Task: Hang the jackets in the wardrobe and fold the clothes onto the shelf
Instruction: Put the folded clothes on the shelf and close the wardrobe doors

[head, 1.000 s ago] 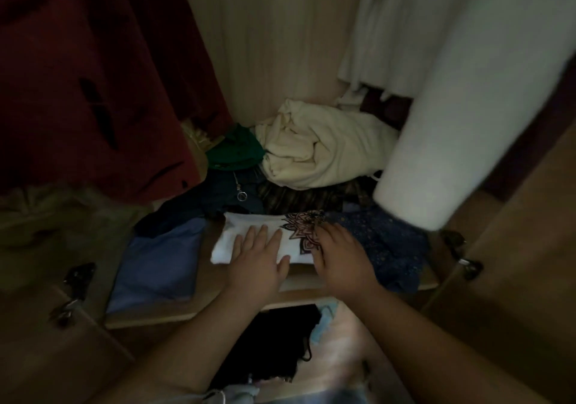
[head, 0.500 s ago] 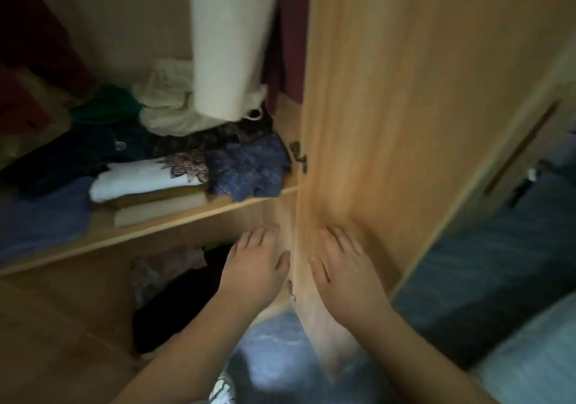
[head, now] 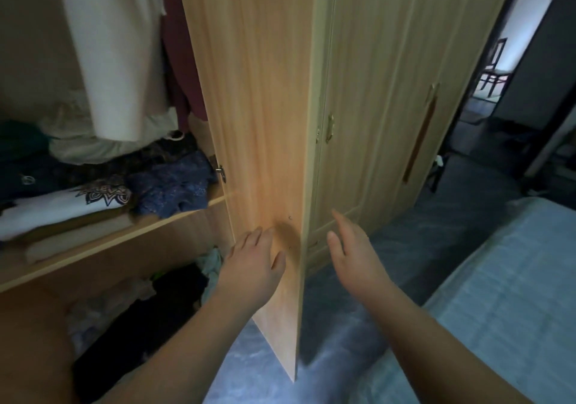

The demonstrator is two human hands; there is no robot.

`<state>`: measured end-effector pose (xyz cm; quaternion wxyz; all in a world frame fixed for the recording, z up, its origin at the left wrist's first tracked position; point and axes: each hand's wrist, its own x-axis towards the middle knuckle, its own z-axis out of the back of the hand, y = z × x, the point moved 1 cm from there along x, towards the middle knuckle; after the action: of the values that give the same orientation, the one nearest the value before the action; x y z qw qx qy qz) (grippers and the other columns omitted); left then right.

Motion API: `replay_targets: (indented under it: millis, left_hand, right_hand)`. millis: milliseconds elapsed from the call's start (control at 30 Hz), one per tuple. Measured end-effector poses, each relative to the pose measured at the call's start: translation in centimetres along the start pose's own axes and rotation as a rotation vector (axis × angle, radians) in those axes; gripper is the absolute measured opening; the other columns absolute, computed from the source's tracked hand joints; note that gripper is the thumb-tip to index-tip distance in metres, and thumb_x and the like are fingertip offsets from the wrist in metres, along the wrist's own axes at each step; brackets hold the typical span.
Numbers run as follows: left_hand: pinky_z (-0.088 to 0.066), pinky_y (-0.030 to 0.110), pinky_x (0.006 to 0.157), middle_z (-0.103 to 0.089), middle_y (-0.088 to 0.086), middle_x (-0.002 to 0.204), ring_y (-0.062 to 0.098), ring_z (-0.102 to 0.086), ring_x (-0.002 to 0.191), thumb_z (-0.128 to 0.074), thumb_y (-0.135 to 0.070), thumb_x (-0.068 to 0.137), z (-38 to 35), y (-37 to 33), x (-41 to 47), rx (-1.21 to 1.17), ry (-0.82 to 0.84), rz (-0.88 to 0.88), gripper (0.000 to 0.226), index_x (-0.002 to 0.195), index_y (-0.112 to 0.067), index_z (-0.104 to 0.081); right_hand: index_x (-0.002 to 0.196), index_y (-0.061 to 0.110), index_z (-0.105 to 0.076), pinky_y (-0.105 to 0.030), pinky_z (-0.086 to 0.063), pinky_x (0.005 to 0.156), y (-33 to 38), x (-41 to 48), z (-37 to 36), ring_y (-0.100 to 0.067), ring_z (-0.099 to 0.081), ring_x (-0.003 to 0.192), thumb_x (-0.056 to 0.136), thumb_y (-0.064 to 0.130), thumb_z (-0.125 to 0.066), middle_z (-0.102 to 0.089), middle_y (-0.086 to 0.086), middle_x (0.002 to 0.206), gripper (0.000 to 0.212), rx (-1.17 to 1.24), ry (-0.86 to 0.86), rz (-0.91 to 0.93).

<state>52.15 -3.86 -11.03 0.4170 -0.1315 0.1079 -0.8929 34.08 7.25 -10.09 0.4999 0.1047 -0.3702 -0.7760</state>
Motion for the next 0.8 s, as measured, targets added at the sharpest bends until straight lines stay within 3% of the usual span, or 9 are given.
replay_targets:
  millis: [133,267,367,500,567,667,733,800]
  left_hand:
    - [-0.036,0.041,0.111,-0.043,-0.001,0.150,0.022,-0.038,0.138,-0.040,-0.048,0.100,0.9,1.1,-0.8,-0.029,-0.009,0.070,0.054,0.148,-0.024,-0.035]
    - [-0.038,0.039,0.108,-0.047,-0.001,0.147,0.022,-0.042,0.133,-0.041,-0.047,0.100,1.5,3.8,-2.2,-0.066,-0.005,0.139,0.052,0.146,-0.024,-0.037]
    - [-0.042,0.039,0.105,-0.050,-0.003,0.142,0.022,-0.045,0.130,-0.043,-0.044,0.098,2.2,6.7,-3.5,-0.105,-0.015,0.205,0.048,0.143,-0.027,-0.039]
    - [-0.043,0.036,0.104,-0.054,-0.002,0.136,0.021,-0.047,0.126,-0.047,-0.040,0.097,3.1,10.5,-5.7,-0.109,-0.060,0.300,0.043,0.138,-0.027,-0.043]
    - [-0.044,0.035,0.102,-0.055,-0.003,0.134,0.021,-0.049,0.124,-0.048,-0.041,0.097,3.7,12.7,-6.9,-0.130,-0.096,0.349,0.044,0.139,-0.030,-0.042]
    - [-0.045,0.033,0.101,-0.057,-0.003,0.132,0.020,-0.051,0.123,-0.049,-0.039,0.097,4.5,16.1,-8.5,-0.193,-0.117,0.426,0.042,0.139,-0.030,-0.045]
    - [-0.046,0.034,0.099,-0.058,-0.003,0.132,0.019,-0.053,0.122,-0.049,-0.037,0.098,5.0,18.4,-9.1,-0.240,-0.120,0.454,0.040,0.137,-0.030,-0.046]
    - [-0.048,0.034,0.098,-0.058,-0.004,0.134,0.018,-0.054,0.122,-0.050,-0.035,0.097,5.2,21.1,-9.4,-0.283,-0.109,0.473,0.042,0.138,-0.031,-0.046]
  right_hand:
    - [0.149,0.019,-0.039,-0.029,-0.033,0.108,2.6,3.2,-1.9,-0.014,-0.043,0.135,0.105,0.045,-0.028,-0.048,0.001,0.146,0.052,0.186,0.128,-0.058]
    - [0.123,0.013,-0.056,-0.025,-0.037,0.086,4.9,2.8,-3.8,-0.013,-0.055,0.104,0.106,0.038,-0.029,-0.058,0.008,0.108,0.040,0.366,0.055,-0.148]
    - [0.101,0.017,-0.057,-0.029,-0.041,0.070,5.7,1.8,-5.6,-0.014,-0.059,0.085,0.105,0.038,-0.030,-0.060,0.013,0.087,0.035,0.332,0.016,-0.104]
    - [0.084,0.020,-0.050,-0.034,-0.042,0.064,7.6,0.1,-9.2,-0.016,-0.056,0.073,0.103,0.038,-0.036,-0.058,0.005,0.076,0.030,0.249,-0.024,0.036]
    - [0.086,0.024,-0.052,-0.033,-0.044,0.065,9.4,-0.5,-11.5,-0.014,-0.057,0.076,0.100,0.042,-0.038,-0.059,0.007,0.078,0.027,0.244,-0.007,0.128]
    - [0.119,0.031,-0.059,-0.034,-0.050,0.085,12.3,-0.4,-15.8,-0.006,-0.061,0.102,0.095,0.053,-0.039,-0.064,0.015,0.108,0.038,0.267,0.092,0.207]
    - [0.133,0.036,-0.055,-0.033,-0.049,0.099,14.6,0.3,-18.8,-0.003,-0.058,0.117,0.098,0.043,-0.045,-0.061,0.015,0.126,0.037,0.335,0.184,0.213]
    - [0.139,0.044,-0.046,-0.025,-0.042,0.108,17.2,1.1,-21.5,0.003,-0.052,0.124,0.101,0.021,-0.047,-0.056,0.015,0.136,0.044,0.408,0.296,0.245]
